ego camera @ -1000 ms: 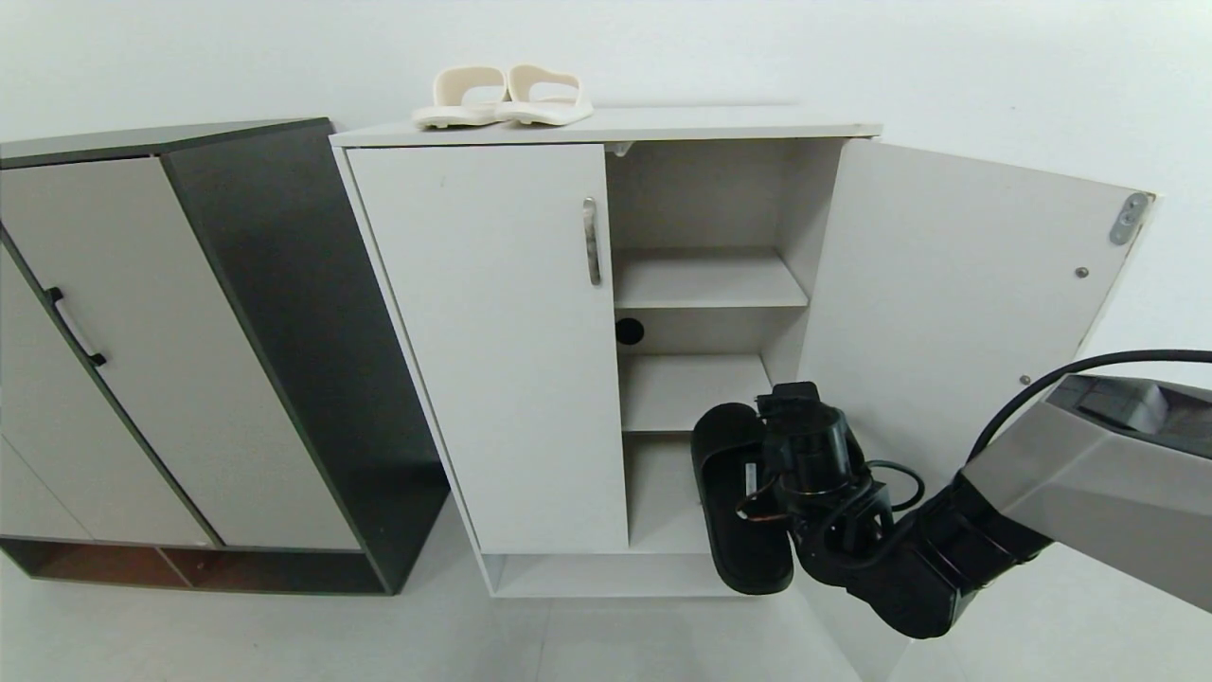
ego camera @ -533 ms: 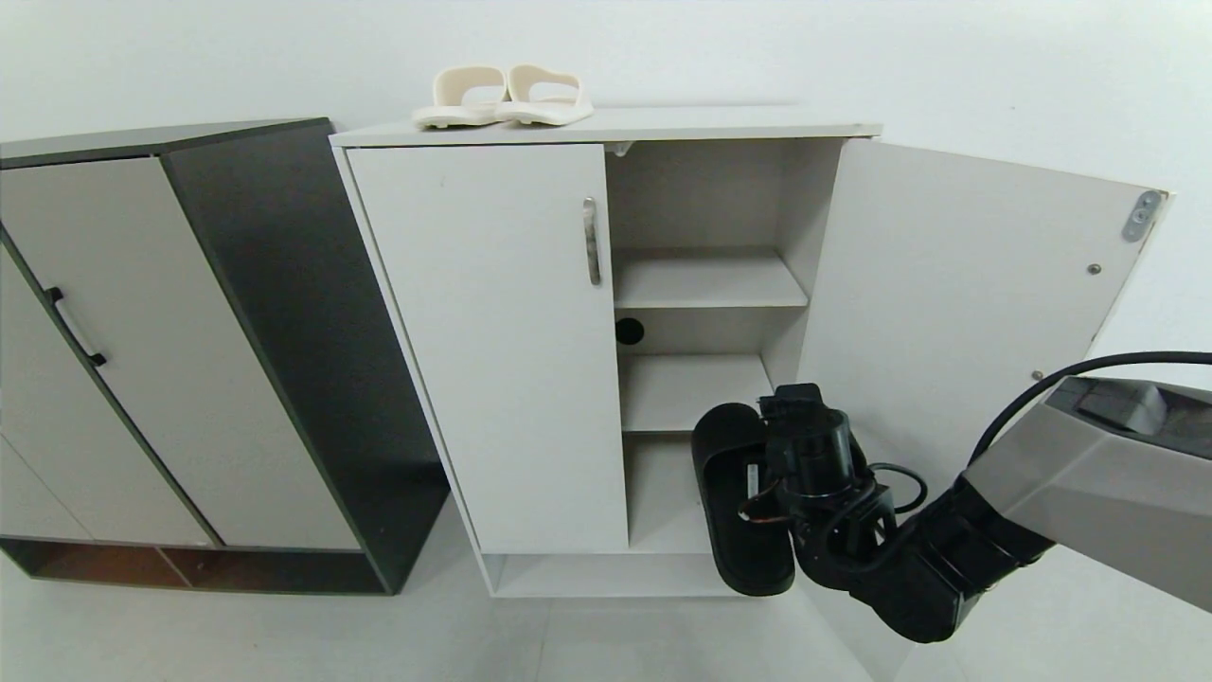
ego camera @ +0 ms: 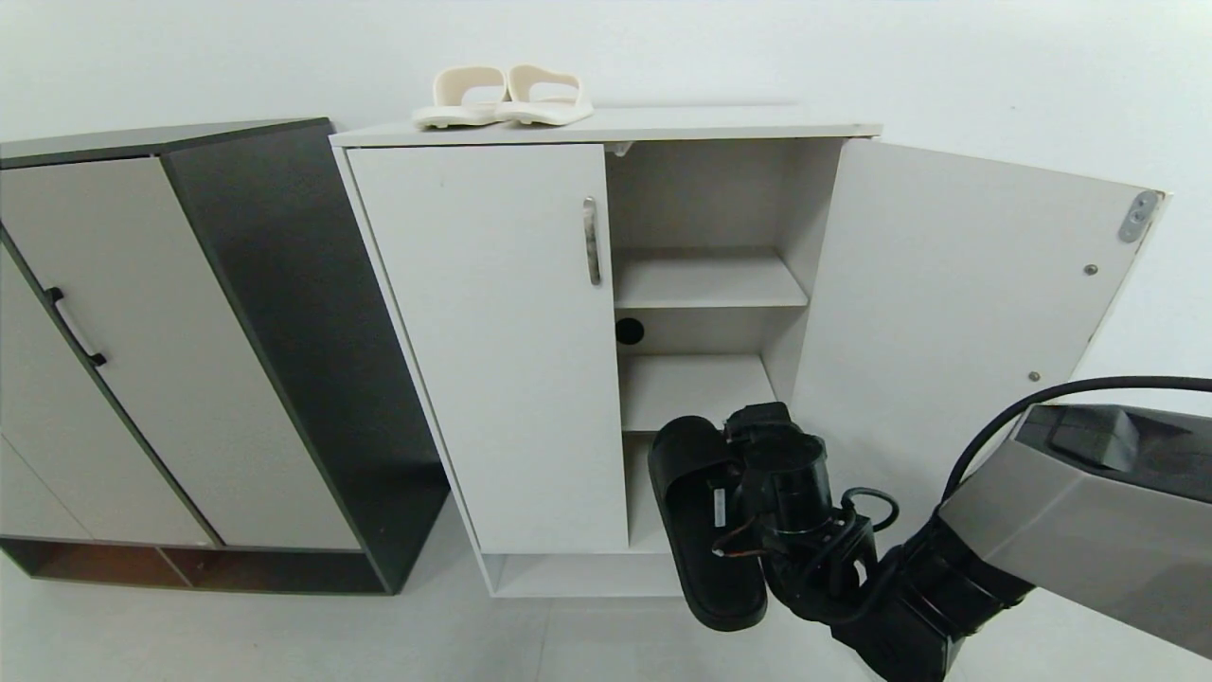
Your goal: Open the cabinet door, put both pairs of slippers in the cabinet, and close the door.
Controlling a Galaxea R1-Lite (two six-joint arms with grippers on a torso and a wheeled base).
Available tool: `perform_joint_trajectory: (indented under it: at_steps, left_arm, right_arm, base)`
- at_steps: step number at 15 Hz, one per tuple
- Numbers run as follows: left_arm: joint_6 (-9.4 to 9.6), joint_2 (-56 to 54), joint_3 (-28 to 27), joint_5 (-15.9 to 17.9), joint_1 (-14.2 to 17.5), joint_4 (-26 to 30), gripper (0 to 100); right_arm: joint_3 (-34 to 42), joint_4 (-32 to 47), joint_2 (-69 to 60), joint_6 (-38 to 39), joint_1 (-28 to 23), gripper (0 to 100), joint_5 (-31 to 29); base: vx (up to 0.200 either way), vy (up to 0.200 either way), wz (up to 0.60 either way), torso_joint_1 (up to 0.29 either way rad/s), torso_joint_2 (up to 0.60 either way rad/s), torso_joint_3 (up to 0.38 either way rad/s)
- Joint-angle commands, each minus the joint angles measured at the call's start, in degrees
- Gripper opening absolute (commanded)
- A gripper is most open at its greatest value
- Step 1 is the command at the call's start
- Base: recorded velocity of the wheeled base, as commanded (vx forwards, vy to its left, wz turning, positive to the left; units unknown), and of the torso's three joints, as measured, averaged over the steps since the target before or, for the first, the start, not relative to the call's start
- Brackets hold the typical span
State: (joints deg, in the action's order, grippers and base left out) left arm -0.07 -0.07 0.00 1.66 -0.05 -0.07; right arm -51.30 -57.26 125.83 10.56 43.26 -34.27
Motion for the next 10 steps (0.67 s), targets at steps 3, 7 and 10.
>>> perform_joint_trajectory:
  at_steps: [3,7,10]
  left_arm:
    - [0.16,0.1,0.0,0.0,0.0,0.0,0]
    - [0.16,0.1,0.0,0.0,0.0,0.0,0]
    - [0.16,0.1,0.0,0.0,0.0,0.0,0]
  right_arm:
    - [-0.4,-0.7,1.3,0.0,0.2,0,0.1]
    - [-2.0,-0.7,3.4,0.0,0.2,0,-0.1]
    - [-2.9,-1.2,4.2,0.0,0.8,0,-0.4]
  base:
    - [0.000,0.000,0.00,0.000,0.00,0.000]
    - [0.000,0.000,0.00,0.001,0.00,-0.114]
    - [0.000,0.000,0.00,0.005,0.00,-0.191]
